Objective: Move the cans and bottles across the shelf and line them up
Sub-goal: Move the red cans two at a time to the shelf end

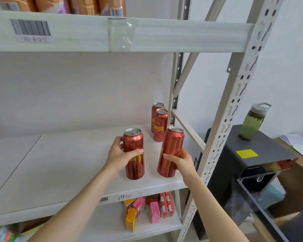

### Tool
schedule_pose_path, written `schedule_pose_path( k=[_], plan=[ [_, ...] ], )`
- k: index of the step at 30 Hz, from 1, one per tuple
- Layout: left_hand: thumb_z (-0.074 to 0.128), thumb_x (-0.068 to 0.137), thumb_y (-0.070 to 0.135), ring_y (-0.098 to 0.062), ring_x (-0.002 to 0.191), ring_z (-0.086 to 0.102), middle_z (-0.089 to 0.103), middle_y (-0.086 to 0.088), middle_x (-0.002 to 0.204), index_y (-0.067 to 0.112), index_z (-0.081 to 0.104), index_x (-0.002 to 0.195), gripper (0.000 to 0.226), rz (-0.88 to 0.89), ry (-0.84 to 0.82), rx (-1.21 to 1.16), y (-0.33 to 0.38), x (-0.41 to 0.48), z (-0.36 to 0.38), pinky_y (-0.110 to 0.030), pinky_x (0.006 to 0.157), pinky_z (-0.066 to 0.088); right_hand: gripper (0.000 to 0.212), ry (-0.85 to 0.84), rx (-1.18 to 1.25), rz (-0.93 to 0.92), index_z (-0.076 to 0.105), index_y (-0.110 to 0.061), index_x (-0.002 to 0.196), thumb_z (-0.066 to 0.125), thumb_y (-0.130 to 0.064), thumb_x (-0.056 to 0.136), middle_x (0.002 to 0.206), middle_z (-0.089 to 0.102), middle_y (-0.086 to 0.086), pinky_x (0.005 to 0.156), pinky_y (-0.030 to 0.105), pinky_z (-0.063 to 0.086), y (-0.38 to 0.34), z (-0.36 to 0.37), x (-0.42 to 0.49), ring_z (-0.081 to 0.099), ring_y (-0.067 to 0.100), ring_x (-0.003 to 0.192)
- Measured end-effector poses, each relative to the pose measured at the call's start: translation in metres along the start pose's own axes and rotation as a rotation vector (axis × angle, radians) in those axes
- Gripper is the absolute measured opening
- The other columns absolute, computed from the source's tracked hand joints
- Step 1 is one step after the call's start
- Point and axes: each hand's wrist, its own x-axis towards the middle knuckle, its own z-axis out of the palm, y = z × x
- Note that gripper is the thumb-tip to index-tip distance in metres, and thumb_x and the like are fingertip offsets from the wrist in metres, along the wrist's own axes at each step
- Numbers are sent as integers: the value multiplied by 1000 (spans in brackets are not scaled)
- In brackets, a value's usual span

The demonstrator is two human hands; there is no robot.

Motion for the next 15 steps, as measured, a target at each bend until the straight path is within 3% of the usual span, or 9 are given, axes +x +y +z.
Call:
schedule_pose_path(
  k=[5,10,15],
  plan=[
    [88,48,35,-21,96,68,70,-4,104,25,55,102,65,-18,58,4,-11,22,24,-40,85,55,46,-39,-17,2,59,-25,113,81,-16,74,106,69,0,75,26,50,8,-10,39,65,16,99],
    [92,59,20,-20,96,67,69,-4,104,24,54,103,59,-2,96,-6,-20,43,45,-37,83,56,50,-41,-89,0,58,-23,111,85,-21,70,106,68,-1,80,30,52,16,-15,79,64,16,100],
    [89,46,32,-19,93,69,71,-4,102,26,53,101,66,25,106,-7,-25,59,57,-40,83,58,50,-78,-93,-48,56,-21,108,86,-15,69,105,68,1,72,24,52,18,-15,109,65,15,97]
  ],
)
